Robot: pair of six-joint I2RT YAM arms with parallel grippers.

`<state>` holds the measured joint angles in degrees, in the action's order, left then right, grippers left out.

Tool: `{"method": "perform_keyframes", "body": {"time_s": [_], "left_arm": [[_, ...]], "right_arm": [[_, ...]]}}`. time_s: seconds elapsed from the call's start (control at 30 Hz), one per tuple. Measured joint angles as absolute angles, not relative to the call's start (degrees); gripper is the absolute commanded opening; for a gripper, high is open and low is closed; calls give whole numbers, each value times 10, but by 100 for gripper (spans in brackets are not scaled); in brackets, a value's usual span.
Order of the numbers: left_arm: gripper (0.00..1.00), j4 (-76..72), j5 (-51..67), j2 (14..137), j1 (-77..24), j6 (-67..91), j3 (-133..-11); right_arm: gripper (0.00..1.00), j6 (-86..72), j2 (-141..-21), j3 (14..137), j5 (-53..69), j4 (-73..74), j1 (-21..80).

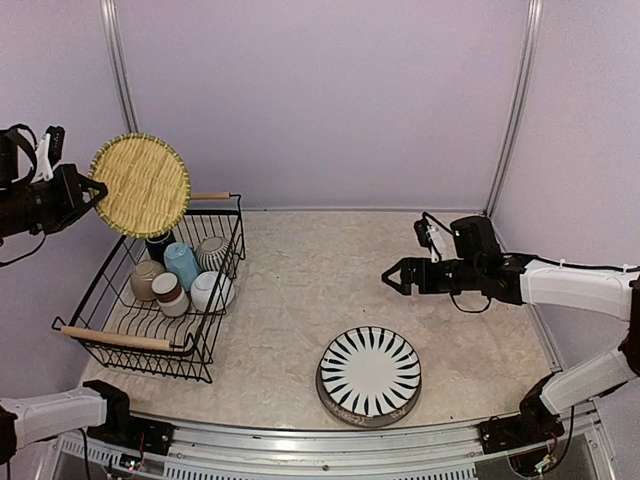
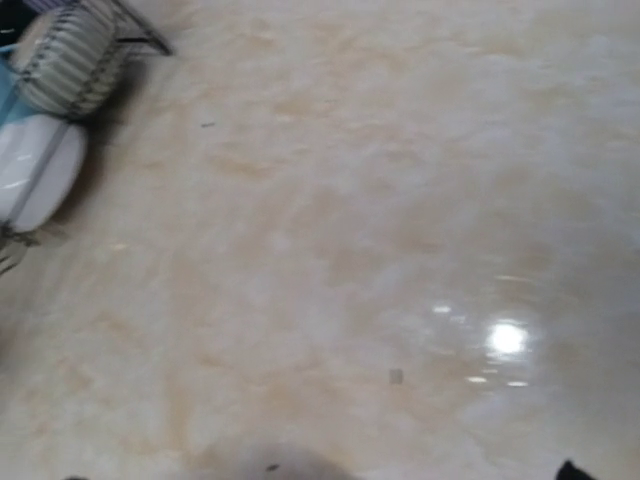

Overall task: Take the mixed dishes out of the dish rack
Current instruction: Pass from the left arm to the right

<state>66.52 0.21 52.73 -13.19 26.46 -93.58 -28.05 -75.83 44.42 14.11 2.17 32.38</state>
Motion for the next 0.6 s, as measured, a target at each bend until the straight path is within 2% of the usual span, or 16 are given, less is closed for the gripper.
{"method": "perform_keyframes", "body": {"time_s": [0.1, 0.27, 0.5, 0.6], "left_arm": [[0, 579, 99, 514, -132, 268, -886], [0, 433, 237, 566, -140, 305, -811], [0, 308, 299, 713, -246, 335, -778], [0, 279, 317, 773, -289, 340, -778]], "right_arm": [[97, -290, -758, 437, 179, -2, 321], [97, -317, -758, 433, 245, -61, 320], [95, -371, -759, 433, 329, -169, 317], [91, -400, -759, 431, 355, -220, 317]]}}
